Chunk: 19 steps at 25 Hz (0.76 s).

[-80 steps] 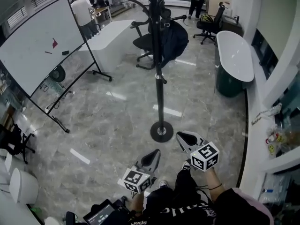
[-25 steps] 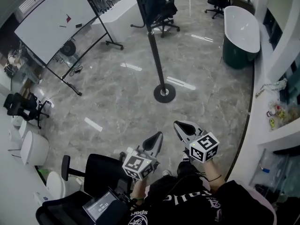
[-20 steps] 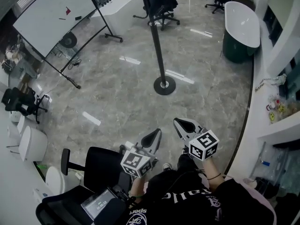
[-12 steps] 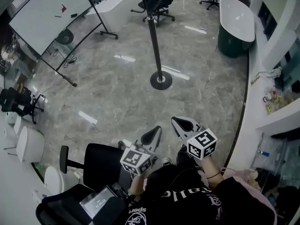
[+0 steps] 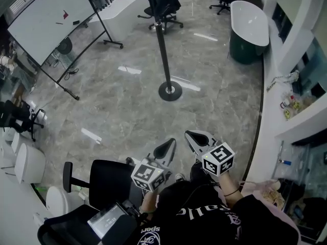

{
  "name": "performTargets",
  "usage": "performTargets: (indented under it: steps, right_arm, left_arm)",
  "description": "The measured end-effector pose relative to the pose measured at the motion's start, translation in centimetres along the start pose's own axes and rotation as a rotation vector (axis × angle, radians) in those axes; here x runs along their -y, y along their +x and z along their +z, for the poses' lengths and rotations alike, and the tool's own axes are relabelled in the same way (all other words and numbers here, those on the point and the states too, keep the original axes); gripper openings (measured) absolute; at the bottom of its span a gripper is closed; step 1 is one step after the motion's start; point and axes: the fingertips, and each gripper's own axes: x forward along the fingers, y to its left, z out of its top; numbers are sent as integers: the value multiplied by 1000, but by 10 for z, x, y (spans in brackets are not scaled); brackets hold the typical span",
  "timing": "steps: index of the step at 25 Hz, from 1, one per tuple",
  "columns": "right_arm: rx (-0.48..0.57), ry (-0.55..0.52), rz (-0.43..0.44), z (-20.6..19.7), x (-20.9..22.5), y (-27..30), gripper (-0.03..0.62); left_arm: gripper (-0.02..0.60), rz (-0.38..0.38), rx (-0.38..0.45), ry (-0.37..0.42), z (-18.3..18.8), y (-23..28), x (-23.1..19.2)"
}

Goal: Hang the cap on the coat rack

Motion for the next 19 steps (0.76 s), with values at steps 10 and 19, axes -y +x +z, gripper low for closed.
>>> performTargets:
  steps: [10, 19]
  right_arm:
    - [9, -15, 13, 1, -8, -6, 17]
    - [3, -15, 1, 1, -4, -9, 17]
  left_arm:
    - [-2, 25, 34, 11, 3, -7, 1]
    - [-2, -5, 21, 1, 2, -2, 6]
